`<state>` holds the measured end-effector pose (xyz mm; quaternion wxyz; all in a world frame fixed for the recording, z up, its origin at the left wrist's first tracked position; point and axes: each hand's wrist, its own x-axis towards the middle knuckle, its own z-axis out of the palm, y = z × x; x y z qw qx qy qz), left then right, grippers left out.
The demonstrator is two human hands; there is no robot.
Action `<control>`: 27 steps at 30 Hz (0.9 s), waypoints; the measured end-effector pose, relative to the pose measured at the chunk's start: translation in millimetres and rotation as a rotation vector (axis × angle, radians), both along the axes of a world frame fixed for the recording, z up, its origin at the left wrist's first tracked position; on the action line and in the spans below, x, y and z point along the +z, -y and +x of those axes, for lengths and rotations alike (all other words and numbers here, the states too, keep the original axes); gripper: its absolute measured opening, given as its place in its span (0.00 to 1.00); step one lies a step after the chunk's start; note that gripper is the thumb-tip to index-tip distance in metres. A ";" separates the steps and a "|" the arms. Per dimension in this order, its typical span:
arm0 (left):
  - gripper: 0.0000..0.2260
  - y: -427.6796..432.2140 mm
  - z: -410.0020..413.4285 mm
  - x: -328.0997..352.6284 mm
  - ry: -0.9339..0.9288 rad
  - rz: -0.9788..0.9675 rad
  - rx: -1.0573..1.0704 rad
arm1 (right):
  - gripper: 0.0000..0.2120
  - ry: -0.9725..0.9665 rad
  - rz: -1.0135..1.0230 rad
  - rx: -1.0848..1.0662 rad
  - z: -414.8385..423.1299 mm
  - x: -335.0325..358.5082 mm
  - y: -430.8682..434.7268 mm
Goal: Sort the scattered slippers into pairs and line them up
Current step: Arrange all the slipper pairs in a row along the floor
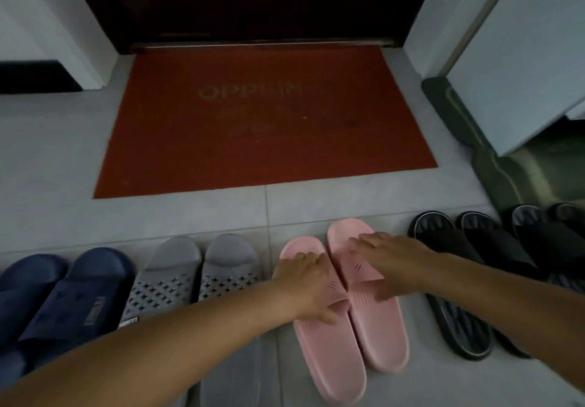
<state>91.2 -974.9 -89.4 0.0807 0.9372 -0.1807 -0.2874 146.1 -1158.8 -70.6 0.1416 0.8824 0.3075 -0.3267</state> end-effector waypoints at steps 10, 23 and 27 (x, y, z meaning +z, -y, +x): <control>0.33 -14.6 13.8 -15.3 0.034 -0.016 0.015 | 0.29 0.031 0.132 -0.029 9.7 -24.5 -4.2; 0.32 -17.7 20.4 -17.3 -0.007 -0.022 0.031 | 0.36 0.029 0.115 -0.062 -0.3 -21.5 -8.4; 0.35 -16.3 19.7 -17.9 -0.011 -0.006 0.030 | 0.36 0.031 0.154 -0.076 -0.1 -23.2 -7.3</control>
